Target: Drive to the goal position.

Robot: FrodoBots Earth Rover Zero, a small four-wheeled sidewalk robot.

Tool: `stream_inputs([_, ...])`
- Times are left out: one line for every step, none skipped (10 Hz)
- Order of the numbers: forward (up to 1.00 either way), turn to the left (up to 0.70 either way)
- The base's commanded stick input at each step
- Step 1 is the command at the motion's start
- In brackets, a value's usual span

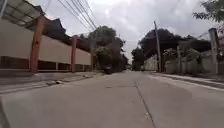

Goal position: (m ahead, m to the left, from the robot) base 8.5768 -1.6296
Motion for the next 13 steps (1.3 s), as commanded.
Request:
stream_inputs([1.0, 0.0])
stream_inputs([1.0, 0.0])
stream_inputs([1.0, 0.0])
stream_inputs([1.0, 0.0])
stream_inputs([1.0, 0.0])
stream_inputs([1.0, 0.0])
stream_inputs([1.0, 0.0])
stream_inputs([1.0, 0.0])
stream_inputs([1.0, 0.0])
stream_inputs([1.0, 0.0])
stream_inputs([1.0, 0.0])
stream_inputs([1.0, 0.0])
stream_inputs([1.0, 0.0])
